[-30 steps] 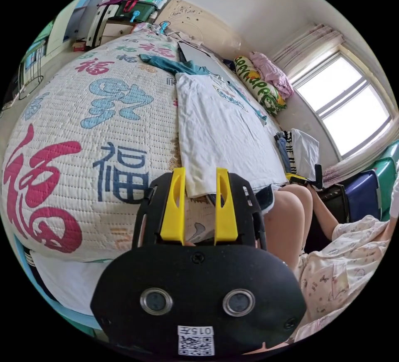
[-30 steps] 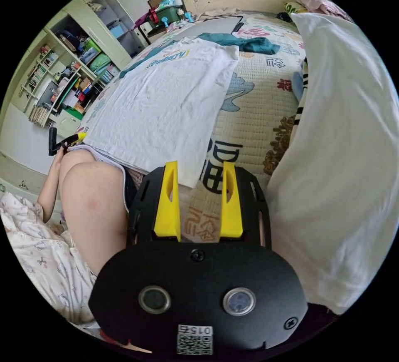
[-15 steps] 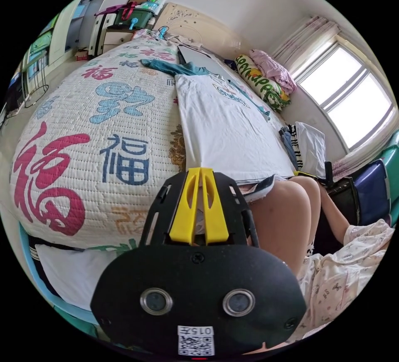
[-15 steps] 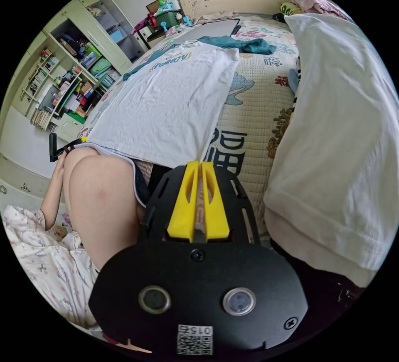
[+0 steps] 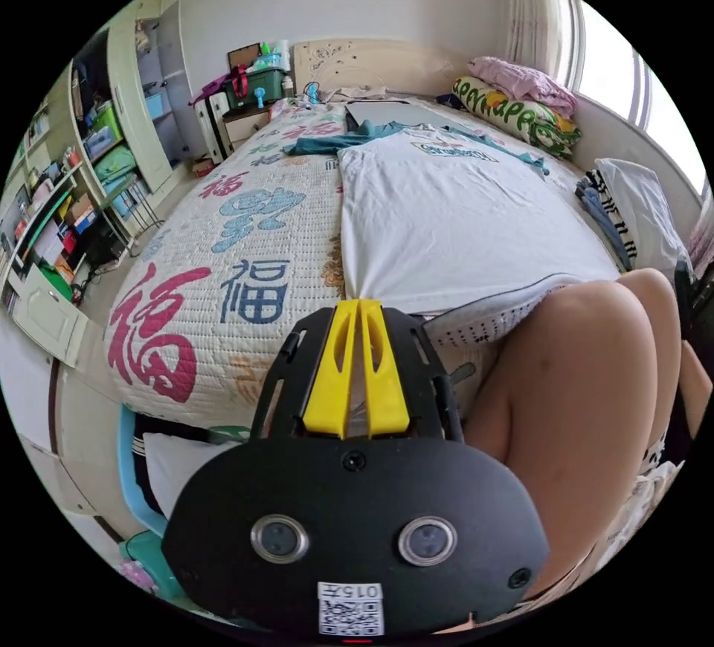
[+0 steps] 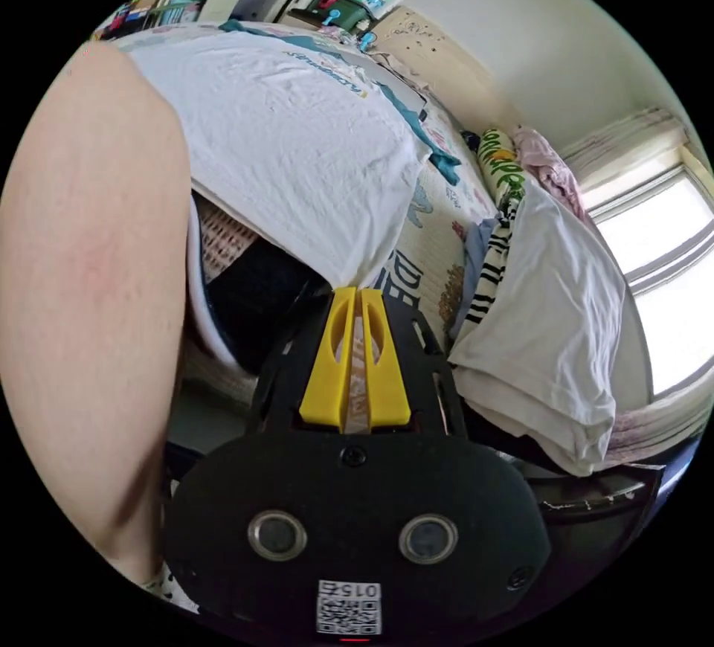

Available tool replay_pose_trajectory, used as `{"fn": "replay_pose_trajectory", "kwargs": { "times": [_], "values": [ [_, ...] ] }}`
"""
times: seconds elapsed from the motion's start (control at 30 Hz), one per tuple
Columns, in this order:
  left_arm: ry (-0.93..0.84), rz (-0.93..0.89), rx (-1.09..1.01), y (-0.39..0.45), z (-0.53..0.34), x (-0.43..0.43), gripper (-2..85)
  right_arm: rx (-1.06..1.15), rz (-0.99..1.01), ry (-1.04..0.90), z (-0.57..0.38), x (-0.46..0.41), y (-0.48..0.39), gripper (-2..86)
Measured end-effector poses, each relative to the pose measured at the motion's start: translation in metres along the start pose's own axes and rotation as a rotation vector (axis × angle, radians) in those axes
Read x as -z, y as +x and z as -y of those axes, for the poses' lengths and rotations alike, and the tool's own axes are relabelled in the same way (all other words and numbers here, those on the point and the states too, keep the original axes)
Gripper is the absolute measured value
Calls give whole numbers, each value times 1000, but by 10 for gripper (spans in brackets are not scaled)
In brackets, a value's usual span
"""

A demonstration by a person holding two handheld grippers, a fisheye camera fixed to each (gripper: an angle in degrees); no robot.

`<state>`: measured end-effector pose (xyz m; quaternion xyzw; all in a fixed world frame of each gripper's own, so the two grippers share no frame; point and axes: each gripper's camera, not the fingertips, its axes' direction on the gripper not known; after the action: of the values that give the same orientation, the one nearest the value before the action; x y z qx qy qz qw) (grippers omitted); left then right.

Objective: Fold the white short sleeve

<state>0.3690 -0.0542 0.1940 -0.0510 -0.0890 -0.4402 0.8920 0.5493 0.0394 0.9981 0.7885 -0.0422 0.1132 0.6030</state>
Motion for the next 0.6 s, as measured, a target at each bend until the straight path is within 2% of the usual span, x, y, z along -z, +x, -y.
{"fn": "replay_pose_trajectory", "kwargs": {
  "times": [0.13, 0.23, 0.47, 0.6],
  "values": [
    [52, -65, 64, -3, -14, 13, -7, -143, -13, 13, 2, -25, -9, 1],
    [81, -50, 85, 6, -21, 24, -7, -250, 59, 26, 1, -45, 0, 1],
    [127, -50, 128, 18, -33, 45, -7, -616, 458, 81, -23, -102, 62, -2],
    [138, -49, 135, 23, -35, 54, -7, -625, 483, 99, -24, -124, 66, -4]
  ]
}}
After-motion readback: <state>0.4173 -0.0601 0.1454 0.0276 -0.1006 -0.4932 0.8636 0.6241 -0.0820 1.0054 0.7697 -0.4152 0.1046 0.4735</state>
